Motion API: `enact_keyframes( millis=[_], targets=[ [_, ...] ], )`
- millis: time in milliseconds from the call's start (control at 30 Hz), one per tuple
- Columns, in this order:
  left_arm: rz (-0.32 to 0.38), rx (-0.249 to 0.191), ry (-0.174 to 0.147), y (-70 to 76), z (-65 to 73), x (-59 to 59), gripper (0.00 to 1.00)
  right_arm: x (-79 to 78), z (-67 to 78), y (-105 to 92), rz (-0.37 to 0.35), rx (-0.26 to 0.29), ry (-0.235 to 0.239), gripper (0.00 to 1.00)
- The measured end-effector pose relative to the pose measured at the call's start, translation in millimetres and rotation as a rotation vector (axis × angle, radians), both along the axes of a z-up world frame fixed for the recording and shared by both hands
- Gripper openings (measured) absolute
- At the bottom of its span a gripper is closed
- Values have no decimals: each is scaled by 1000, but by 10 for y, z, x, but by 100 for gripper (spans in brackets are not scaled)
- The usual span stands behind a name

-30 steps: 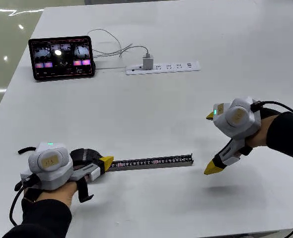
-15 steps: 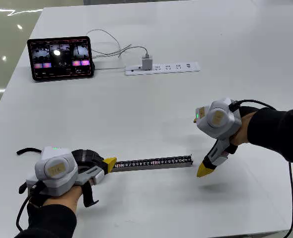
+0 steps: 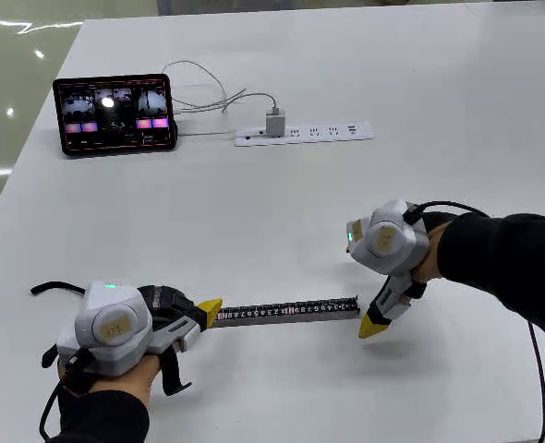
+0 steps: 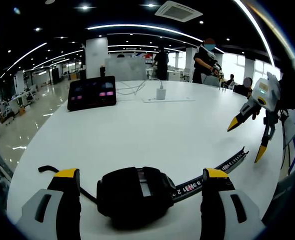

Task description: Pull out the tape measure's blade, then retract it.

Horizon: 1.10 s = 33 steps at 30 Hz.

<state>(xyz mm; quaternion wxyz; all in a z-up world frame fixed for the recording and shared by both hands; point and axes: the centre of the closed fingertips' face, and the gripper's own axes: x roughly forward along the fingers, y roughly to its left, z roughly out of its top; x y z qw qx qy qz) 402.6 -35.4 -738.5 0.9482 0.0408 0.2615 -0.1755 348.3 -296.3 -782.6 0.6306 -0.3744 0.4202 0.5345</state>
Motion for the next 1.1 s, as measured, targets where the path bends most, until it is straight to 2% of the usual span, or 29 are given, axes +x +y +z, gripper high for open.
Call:
enact_keyframes(
  millis=[100,233,567,833,933,1100],
  targets=[
    [3,-2,-4,13,6,7,99,10,-7,9,18,5,-10,72],
    [13,-1,-20,47,23,31,99,-16,-30,8,23,4,2,62],
    [20,-3,-20,73,18,35,99,-110,-65,37,63,8,27,36],
    [21,-5,-23,69,26,41,99,-120,-88,25,45,2,38,28],
    [23,-1,-28,78,31,43,99,-121,-89,24,42,0,38,22],
    [21,-1,-32,75,36,39,99,-151,-99,39,55,2,41,18]
  ],
)
